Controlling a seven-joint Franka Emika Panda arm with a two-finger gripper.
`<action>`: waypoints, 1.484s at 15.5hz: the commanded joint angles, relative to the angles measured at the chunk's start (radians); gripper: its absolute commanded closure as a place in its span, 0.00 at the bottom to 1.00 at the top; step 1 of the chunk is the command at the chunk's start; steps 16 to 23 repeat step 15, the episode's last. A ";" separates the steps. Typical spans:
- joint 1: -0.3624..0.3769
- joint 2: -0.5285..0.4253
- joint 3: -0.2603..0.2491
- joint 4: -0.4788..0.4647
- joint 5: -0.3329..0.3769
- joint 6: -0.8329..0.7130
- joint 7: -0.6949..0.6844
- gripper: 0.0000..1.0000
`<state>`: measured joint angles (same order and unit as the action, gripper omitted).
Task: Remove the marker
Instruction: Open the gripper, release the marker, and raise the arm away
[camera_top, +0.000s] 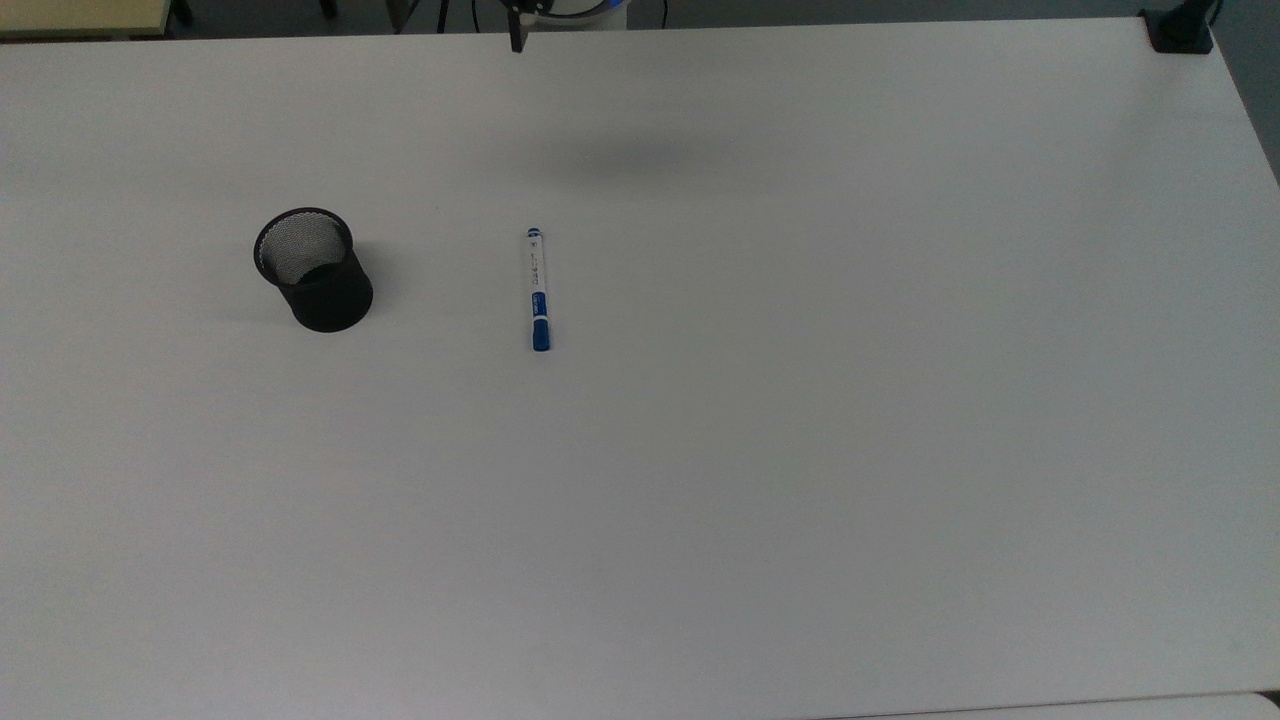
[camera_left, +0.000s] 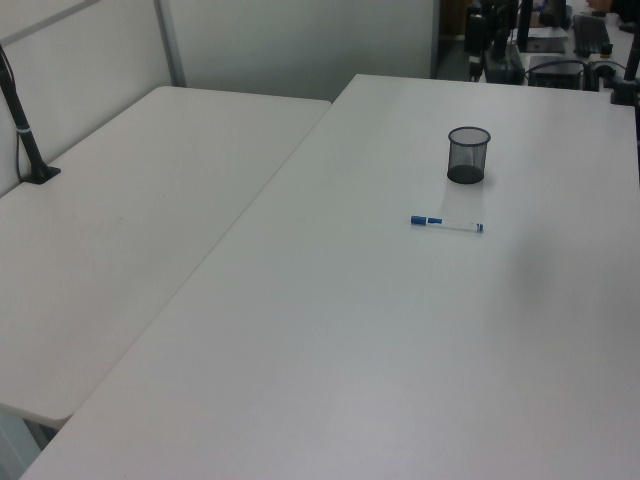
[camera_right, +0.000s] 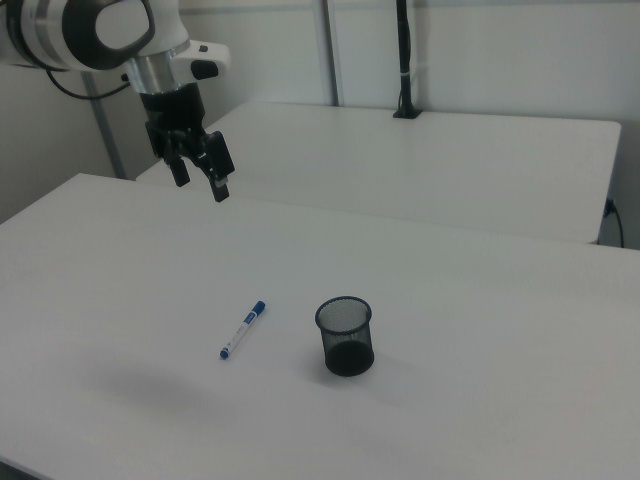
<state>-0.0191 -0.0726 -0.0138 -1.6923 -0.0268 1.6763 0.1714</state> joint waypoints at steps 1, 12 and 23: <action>0.035 -0.018 -0.054 -0.024 0.025 -0.009 -0.022 0.00; -0.015 0.042 -0.043 0.040 0.019 0.088 -0.121 0.00; -0.015 0.040 -0.043 0.040 0.018 0.086 -0.127 0.00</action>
